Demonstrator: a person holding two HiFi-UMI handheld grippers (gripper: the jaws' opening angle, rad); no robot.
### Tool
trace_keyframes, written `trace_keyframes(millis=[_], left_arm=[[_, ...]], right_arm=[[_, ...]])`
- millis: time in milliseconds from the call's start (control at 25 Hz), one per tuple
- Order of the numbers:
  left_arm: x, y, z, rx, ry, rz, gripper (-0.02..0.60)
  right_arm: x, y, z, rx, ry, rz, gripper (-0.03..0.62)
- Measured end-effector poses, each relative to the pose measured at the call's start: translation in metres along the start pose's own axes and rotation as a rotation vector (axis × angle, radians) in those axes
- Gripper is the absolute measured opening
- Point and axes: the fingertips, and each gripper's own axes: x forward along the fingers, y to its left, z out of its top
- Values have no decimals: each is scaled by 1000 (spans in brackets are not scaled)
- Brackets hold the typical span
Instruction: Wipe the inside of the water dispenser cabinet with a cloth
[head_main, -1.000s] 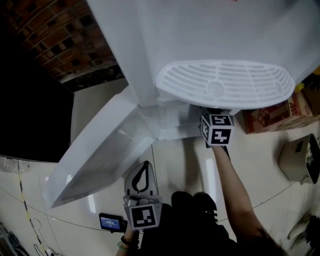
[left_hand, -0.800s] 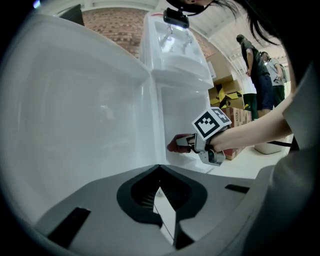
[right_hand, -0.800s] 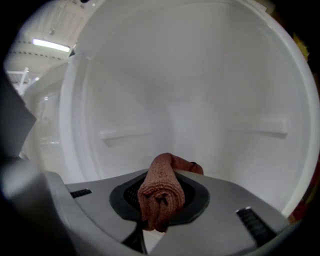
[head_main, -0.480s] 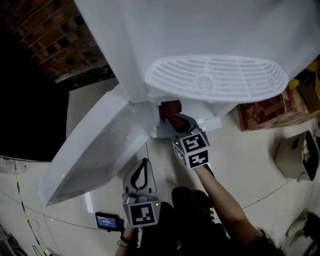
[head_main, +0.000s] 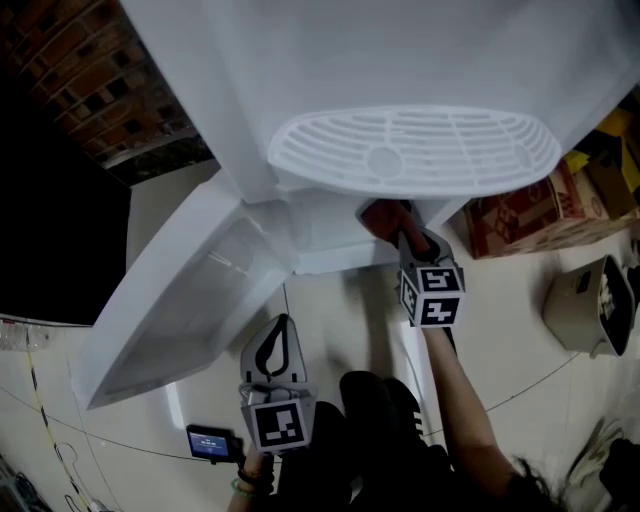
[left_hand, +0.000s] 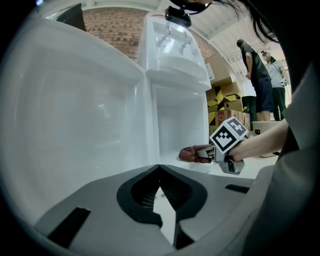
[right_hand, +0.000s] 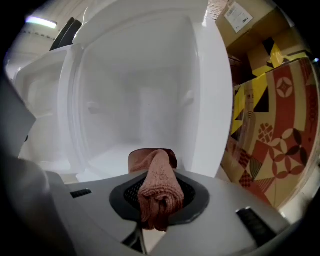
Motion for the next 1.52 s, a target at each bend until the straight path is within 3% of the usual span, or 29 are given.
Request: trace_keyframes(millis=[160,240,440,520,600,800,1080,1320,1400,1520], left_arm=[[-1,0,0,-6,-1,1,3],[-1,1,0,-1,3,1,3],[0,3,-1,5,6,5,3],[-1,4,-1,5,6,6,3],[-2,5,-2,2,9,8,3],[-3,10,-3,-3,11,13,3],[-5,15,-4,-15,8,21,3],[-6,18,-6,-20,13,25,3],[-6,18,-7,-21,14,25,3],[-8,22,-11,-24,25,32,3]], right_arm=[[-6,-10,3,23,-10,-17,77],[-16,11,40,22,-116,64,77],[-68,86,184,-92,-533,349,78],[-88,110,220,-125,-628,424,78],[-93,127,233,-147,-652,464,77],[-67,147,202,-165,-563,505,77],[-20,155,115,-86,-317,533,78],[9,162,36,-129,-98,542,78],[12,163,29,-126,-79,547,77],[7,157,57,-137,-136,523,77]])
